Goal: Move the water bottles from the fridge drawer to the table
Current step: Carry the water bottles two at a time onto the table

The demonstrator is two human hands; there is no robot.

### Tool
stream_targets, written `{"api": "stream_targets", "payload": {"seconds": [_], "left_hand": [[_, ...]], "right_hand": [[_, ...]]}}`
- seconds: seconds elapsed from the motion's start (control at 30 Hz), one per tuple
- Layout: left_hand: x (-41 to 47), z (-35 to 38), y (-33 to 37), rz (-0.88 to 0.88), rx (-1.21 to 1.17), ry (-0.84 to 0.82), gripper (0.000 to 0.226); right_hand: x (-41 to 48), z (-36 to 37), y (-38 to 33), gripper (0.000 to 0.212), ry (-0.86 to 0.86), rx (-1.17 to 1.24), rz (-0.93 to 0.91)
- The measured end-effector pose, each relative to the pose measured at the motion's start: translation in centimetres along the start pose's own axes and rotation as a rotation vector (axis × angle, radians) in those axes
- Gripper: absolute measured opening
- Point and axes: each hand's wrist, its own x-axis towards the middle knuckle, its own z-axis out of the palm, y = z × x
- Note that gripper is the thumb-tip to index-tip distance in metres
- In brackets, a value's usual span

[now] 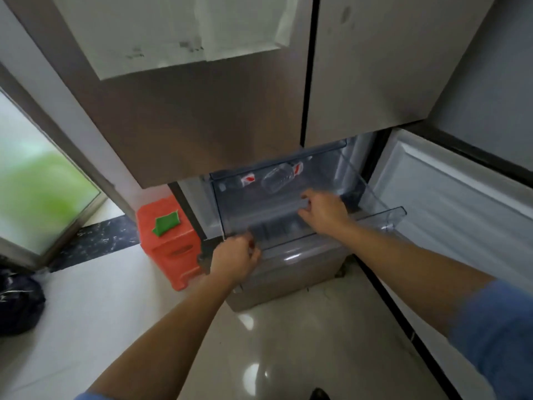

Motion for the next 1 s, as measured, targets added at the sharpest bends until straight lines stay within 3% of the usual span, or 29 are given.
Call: {"api": "stream_targets", "payload": {"seconds": [0.2, 0.5, 0.7, 0.83, 0.93, 1.0], "left_hand": [[3.3, 1.4, -1.6, -0.012, -0.046, -0.058, 0.020], [6.0, 2.3, -3.2, -0.005, -0.118, -0.005, 0.020], [6.6, 2.5, -2.4, -0.151, -0.100, -0.042, 0.023], [6.9, 2.6, -1.2, -0.231, -0.127, -0.148, 0.027], [7.3, 2.8, -0.8, -0.296, -0.156, -0.167, 0.026], [7.5, 3.0, -0.6, -0.321, -0.160, -0.151, 0.024]], "right_hand": [[10.0, 6.5, 0.6, 0.039, -0.281, -0.040, 0.080], [19.4, 13.0, 0.7, 0.095, -0.299, -0.284, -0.100], [18.0, 11.6, 1.7, 0.081, -0.398, -0.184, -0.149], [14.7, 8.8, 5.0, 0.076, -0.510, -0.290, -0.285], [13.3, 6.2, 7.1, 0.075, -0.656, -0.300, -0.258], [12.8, 5.3, 7.9, 0.065, -0.666, -0.275, -0.222]]}}
